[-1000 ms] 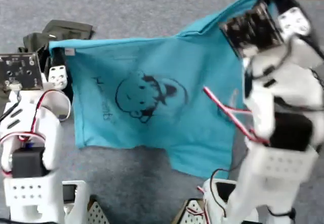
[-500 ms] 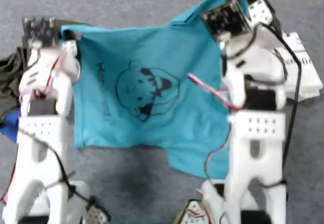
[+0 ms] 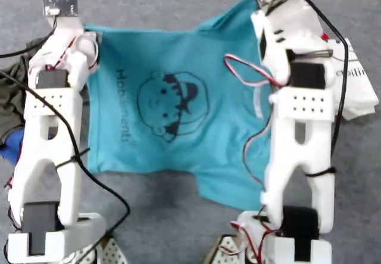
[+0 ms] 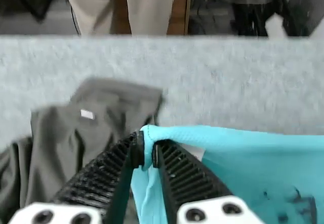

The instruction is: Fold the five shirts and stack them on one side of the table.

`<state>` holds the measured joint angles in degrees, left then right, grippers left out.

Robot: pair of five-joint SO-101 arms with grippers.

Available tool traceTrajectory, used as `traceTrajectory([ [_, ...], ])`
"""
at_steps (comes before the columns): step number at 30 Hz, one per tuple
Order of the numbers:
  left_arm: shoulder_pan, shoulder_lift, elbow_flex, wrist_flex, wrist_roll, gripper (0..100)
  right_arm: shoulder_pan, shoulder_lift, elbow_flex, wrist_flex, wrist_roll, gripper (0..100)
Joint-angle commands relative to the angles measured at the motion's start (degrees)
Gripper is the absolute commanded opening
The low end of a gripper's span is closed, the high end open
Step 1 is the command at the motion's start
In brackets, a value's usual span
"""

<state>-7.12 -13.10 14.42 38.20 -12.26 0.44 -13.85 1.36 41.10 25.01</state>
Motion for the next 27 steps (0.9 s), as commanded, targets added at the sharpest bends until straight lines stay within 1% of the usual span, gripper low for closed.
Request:
traceTrajectory([
  [1, -0.2, -0.2, -4.3, 8.6, 0.2, 2, 1.0, 0.0, -4.4, 11.6, -0.6, 0.5],
  [5, 0.0, -0.1, -3.7, 19.3, 0.2, 2, 1.0, 0.0, -5.8, 25.1, -0.3, 0.5],
  [9, -0.3, -0.1, -2.9, 25.0, 0.0, 2, 0.7, -1.5, -5.0, 34.0, -0.1, 0.5],
  [12, 0.5, -0.6, 0.9, 25.8, -0.2, 2, 0.0, -5.6, -1.7, 37.0, 1.0, 0.5],
  [15, 1.9, -3.0, 7.6, 25.3, -0.8, 2, -1.4, -12.8, 5.6, 38.1, 2.5, 0.5],
  [20, 4.2, -12.2, 22.6, 20.7, -2.5, 2, -2.1, -26.2, 21.5, 37.7, 3.6, 0.5],
  [25, 2.3, -21.1, 32.7, 20.0, -2.5, 2, 0.7, -38.5, 34.2, 38.6, 4.5, 0.5],
  [27, 1.2, -23.6, 35.0, 20.0, -2.6, 2, 0.9, -42.9, 38.1, 41.0, 5.5, 0.5],
])
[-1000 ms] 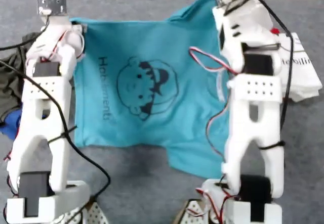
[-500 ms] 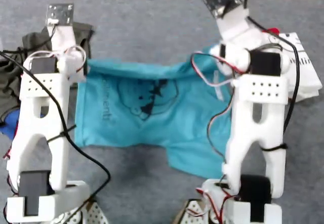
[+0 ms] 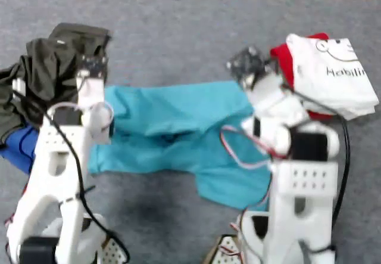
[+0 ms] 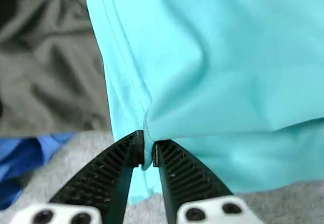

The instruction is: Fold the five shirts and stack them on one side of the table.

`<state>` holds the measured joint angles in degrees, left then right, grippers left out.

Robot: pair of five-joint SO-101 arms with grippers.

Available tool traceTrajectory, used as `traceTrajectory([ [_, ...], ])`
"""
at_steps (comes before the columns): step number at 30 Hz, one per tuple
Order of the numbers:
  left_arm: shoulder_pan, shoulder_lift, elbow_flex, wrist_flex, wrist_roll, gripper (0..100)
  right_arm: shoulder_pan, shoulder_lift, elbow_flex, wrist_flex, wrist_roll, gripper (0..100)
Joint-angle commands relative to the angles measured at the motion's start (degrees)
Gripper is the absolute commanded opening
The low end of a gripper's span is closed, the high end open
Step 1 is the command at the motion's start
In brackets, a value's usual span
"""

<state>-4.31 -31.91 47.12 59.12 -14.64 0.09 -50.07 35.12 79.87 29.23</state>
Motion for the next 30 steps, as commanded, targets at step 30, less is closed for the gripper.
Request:
traceTrajectory([
  [30, -2.6, -11.1, 9.3, 4.7, -5.0, 2, 5.8, -21.3, 13.0, 18.5, 13.1, 0.5],
])
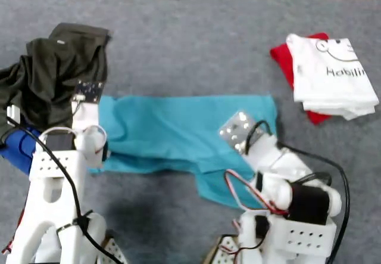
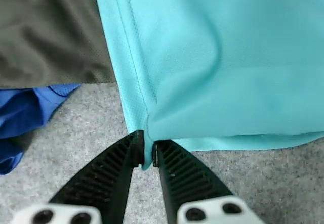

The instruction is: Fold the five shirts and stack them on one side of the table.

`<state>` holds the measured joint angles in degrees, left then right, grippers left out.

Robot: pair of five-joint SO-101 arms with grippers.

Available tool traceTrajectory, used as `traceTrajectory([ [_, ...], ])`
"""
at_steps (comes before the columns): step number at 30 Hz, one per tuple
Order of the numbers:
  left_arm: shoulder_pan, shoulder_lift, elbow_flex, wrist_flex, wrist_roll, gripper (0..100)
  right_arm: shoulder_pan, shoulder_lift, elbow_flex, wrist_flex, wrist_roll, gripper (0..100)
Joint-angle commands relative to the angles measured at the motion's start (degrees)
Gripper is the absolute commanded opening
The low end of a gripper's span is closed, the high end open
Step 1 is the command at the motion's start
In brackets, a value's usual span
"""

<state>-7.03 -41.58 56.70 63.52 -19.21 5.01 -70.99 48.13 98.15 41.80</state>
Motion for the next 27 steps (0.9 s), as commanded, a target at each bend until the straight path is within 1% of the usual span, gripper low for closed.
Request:
traceTrajectory([
  [1, 0.1, -1.5, -0.3, 0.3, -0.4, 2, 0.8, -0.4, 0.0, 0.3, 0.5, 0.5],
  [12, 0.2, -1.5, -0.4, 1.8, -0.4, 2, 0.8, -0.4, 0.8, 0.1, 0.5, 0.5],
  [27, 0.2, -1.5, -0.4, 1.8, -0.4, 2, 0.8, -0.4, 0.8, 0.2, 0.4, 0.5],
])
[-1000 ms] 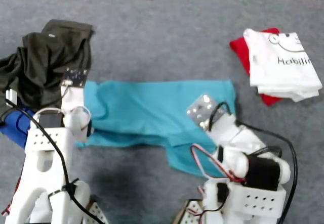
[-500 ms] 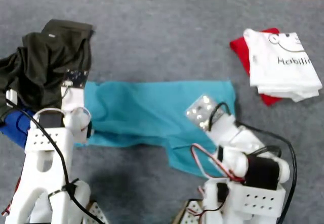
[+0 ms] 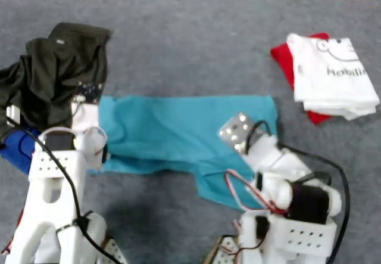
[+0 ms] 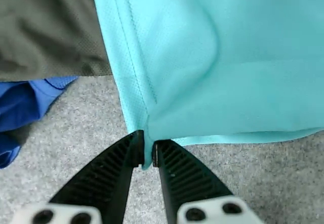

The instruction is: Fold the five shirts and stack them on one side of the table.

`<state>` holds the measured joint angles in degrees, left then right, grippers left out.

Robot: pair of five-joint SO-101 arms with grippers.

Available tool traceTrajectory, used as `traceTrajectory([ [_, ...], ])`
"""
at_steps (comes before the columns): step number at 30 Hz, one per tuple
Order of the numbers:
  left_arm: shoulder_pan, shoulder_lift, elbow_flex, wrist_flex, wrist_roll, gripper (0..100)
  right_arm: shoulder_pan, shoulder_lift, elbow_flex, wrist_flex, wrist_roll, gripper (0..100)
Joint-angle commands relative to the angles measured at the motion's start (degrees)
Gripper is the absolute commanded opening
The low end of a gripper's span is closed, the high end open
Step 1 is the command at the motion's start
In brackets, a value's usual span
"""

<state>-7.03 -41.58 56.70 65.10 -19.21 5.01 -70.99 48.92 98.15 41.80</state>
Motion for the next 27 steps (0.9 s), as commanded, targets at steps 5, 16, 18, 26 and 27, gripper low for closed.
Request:
traceTrajectory([
  [5, 0.2, -1.5, -0.4, 0.3, -0.4, 2, 0.8, -0.4, 0.0, 0.1, 0.4, 0.5],
  [16, 0.2, -1.5, -0.8, 2.5, -0.1, 2, 1.1, -0.4, 0.0, 0.1, 0.4, 0.5],
  [18, 0.2, -1.5, -0.8, 2.8, -0.1, 2, 1.1, -0.4, -0.1, 0.4, 0.4, 0.5],
  [26, 0.2, -1.5, -0.6, 4.2, -0.4, 2, 1.0, -0.4, -0.4, 1.8, 3.3, 0.5],
  [27, 0.2, -1.5, -0.7, 4.2, -0.4, 2, 1.0, -0.4, -0.4, 2.5, 4.4, 0.5],
])
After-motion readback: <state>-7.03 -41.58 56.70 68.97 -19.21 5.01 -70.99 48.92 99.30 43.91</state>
